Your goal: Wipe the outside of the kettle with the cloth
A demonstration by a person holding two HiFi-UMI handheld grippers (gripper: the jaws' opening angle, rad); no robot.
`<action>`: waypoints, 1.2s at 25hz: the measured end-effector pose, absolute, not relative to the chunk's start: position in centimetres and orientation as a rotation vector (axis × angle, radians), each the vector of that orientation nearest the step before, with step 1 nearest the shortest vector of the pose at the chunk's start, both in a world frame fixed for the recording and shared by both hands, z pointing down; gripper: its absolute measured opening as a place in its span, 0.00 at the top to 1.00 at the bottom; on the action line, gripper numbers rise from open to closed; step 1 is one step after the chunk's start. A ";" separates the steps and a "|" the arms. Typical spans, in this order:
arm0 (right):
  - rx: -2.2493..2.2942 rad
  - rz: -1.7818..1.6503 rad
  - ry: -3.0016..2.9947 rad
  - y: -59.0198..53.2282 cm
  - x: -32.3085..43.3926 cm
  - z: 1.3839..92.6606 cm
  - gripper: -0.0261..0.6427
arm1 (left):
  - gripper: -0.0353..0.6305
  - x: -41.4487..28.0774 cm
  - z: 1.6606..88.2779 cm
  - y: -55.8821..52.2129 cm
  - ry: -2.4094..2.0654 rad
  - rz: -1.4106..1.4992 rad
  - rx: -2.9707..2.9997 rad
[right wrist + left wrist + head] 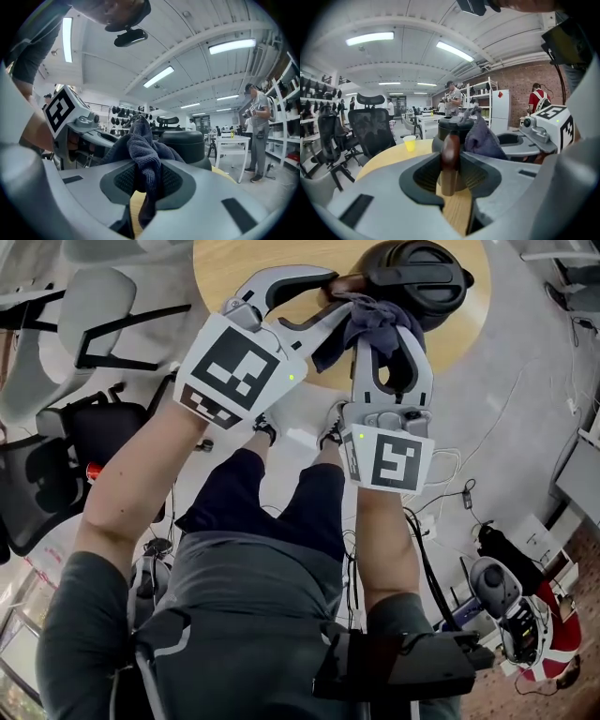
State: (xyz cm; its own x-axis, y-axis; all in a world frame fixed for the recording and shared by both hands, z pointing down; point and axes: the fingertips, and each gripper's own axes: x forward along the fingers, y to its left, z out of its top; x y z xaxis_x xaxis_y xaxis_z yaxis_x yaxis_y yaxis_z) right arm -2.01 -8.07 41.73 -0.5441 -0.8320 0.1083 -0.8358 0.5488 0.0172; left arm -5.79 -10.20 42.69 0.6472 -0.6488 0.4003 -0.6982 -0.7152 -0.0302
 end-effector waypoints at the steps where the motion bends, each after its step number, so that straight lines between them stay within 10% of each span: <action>1: 1.443 0.073 -2.674 -7.9 -2.1 42.1 0.82 | 0.76 -5.9 42.7 -10.1 -1.128 0.582 2.729; 30: 1.277 0.443 -2.393 -8.6 -1.4 56.1 0.83 | 0.77 -5.7 42.6 -10.1 -1.145 0.604 2.769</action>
State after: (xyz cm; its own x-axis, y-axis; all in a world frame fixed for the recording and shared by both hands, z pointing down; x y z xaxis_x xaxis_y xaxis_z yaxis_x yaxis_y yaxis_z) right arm -1.41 -8.56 56.10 -0.5082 -0.7168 0.4774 -0.8401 0.5346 -0.0917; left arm -5.70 -10.14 42.65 0.6417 -0.6609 0.3891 -0.6943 -0.7162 -0.0713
